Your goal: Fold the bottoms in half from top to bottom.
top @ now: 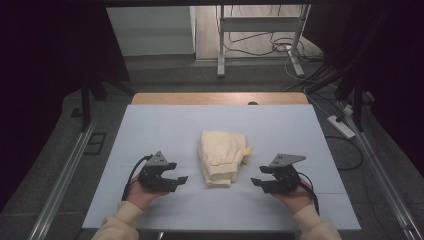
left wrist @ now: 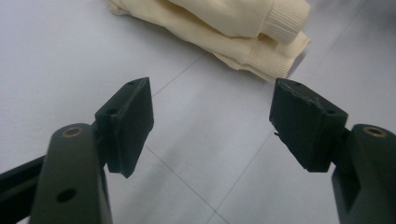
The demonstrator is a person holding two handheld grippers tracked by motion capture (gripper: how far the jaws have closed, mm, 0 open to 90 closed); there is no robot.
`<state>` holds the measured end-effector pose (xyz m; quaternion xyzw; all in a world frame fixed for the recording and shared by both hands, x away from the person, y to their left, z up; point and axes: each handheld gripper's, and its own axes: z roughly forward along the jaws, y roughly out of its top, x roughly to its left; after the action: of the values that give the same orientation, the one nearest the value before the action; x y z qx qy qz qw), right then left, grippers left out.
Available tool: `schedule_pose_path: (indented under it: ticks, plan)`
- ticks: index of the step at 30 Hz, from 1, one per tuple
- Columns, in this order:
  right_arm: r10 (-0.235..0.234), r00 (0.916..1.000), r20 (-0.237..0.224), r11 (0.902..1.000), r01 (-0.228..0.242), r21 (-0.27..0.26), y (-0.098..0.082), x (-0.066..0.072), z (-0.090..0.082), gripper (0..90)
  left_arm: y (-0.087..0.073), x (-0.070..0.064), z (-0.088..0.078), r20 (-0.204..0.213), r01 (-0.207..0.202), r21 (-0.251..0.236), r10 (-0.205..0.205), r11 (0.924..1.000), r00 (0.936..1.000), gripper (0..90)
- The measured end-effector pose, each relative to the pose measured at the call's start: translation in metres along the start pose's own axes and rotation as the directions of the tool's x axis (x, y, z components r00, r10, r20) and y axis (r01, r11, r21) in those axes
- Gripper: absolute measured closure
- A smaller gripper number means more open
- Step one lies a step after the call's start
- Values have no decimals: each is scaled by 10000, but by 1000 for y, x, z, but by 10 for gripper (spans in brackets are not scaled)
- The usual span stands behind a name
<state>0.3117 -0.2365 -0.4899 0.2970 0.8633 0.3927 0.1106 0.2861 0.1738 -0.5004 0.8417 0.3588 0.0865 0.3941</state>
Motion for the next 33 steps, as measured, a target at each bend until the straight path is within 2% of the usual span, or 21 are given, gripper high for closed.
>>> schedule_pose_path:
  ticks: [4, 9, 14, 21, 27, 33]
  plan:
    - [38, 9997, 257, 10000, -39, 48, -9, -4, -11, 403, -5, 0, -1, -79, 41, 119, -40, 9999, 10000, 296]
    - [166, 9994, 303, 9999, -165, -26, -22, -9, -25, 392, -14, 0, -3, -208, 136, 259, -130, 9996, 9997, 294]
    - [263, 9987, 433, 9996, -267, 88, -34, -10, -35, 389, -20, 2, -9, -268, 401, 139, -397, 9991, 9989, 292]
    - [360, 9982, 489, 9993, -363, 52, -39, -13, -38, 383, -25, 5, -15, -303, 659, -45, -660, 9978, 9974, 288]
    - [86, 9994, 332, 9999, -89, 92, -38, -12, -36, 379, -26, 6, -15, -353, 704, -57, -706, 9975, 9969, 277]
    - [186, 9992, 349, 9998, -190, 93, -38, -15, -35, 378, -26, 6, -14, -341, 687, -6, -687, 9976, 9971, 273]
